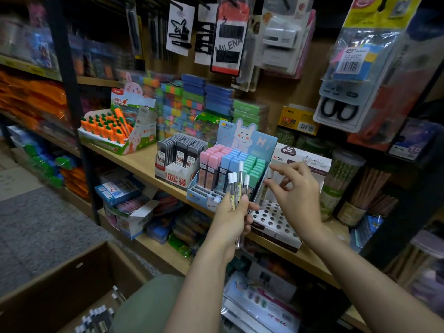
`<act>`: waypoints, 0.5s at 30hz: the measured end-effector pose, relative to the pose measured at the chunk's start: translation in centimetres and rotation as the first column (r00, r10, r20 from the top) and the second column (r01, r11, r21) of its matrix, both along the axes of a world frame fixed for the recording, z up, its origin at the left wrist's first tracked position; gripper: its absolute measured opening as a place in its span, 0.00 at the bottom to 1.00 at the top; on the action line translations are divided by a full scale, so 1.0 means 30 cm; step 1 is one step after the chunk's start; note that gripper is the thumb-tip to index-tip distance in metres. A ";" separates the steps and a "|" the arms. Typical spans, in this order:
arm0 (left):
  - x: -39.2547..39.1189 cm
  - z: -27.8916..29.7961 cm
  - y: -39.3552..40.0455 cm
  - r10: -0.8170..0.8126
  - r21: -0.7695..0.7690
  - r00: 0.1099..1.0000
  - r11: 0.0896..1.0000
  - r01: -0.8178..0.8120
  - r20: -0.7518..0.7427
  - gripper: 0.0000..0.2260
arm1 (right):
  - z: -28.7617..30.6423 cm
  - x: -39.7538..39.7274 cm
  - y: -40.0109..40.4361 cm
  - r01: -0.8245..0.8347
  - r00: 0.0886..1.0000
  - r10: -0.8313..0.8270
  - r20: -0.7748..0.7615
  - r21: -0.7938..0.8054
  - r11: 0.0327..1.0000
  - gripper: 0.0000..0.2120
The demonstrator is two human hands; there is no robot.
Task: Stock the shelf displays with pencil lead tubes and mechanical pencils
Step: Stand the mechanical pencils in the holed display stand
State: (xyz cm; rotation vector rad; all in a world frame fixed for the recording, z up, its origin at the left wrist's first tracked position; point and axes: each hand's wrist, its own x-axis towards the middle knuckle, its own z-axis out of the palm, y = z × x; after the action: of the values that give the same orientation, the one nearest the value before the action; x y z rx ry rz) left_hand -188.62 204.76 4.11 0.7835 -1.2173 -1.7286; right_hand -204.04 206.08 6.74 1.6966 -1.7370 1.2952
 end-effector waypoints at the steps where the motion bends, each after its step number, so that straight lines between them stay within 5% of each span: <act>1: -0.001 0.001 0.000 -0.005 0.004 1.000 1.000 0.005 -0.014 0.07 | -0.005 0.003 0.002 -0.001 1.000 0.001 -0.002 0.004 1.000 0.15; 7: -0.006 0.014 0.007 -0.063 0.065 0.991 0.995 0.071 -0.122 0.08 | -0.014 0.005 0.007 0.031 0.999 -0.029 -0.046 0.041 0.999 0.15; 13: -0.009 0.023 0.012 -0.137 0.090 0.981 0.985 0.150 -0.137 0.10 | 0.003 -0.011 0.048 0.171 0.878 -0.125 -0.461 0.060 0.983 0.17; 15: -0.009 0.029 0.017 -0.153 0.099 0.968 0.979 0.176 -0.199 0.10 | 0.005 -0.022 0.058 0.148 0.882 -0.083 -0.464 0.107 0.983 0.20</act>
State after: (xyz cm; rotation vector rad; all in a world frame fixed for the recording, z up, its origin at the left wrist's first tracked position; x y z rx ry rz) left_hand -188.90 205.27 4.98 0.5808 -1.0844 -1.9763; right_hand -204.71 207.81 6.89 1.7637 -1.6350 0.6562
